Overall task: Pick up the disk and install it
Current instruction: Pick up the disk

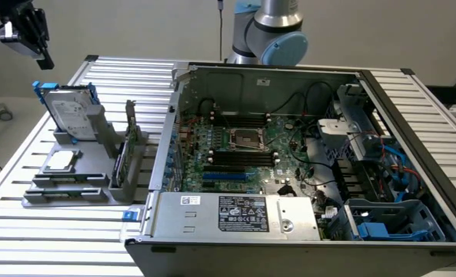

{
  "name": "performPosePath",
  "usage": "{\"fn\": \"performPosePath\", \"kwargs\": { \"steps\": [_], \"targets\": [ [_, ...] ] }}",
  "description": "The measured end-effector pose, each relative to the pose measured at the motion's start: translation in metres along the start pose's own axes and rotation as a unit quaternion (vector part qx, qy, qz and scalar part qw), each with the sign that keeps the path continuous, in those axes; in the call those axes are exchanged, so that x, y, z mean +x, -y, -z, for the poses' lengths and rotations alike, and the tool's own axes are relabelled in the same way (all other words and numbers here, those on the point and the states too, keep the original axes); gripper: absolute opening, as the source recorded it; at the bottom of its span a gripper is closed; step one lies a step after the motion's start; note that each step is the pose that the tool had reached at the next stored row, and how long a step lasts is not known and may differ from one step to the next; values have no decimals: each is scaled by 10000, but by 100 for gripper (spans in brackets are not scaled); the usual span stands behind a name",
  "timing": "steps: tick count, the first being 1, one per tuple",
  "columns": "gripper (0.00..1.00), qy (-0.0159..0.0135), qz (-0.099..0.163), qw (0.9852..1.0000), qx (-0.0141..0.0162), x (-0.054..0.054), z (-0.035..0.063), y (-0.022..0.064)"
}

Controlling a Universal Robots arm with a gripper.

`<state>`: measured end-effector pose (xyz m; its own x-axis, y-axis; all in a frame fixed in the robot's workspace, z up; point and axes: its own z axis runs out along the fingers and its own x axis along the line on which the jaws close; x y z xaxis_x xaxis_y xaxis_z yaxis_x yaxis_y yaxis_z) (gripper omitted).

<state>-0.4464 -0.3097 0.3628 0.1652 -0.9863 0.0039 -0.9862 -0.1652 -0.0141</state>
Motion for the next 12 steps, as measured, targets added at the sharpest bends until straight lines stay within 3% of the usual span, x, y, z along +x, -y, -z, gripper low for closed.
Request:
{"fn": "performPosePath", "kwargs": {
  "steps": [7,10,12],
  "targets": [
    [12,0,-1,10000,0,37,0,-18],
    [30,0,-2,10000,0,48,0,-21],
    [36,0,-18,10000,0,58,-3,-23]
  ]
}}
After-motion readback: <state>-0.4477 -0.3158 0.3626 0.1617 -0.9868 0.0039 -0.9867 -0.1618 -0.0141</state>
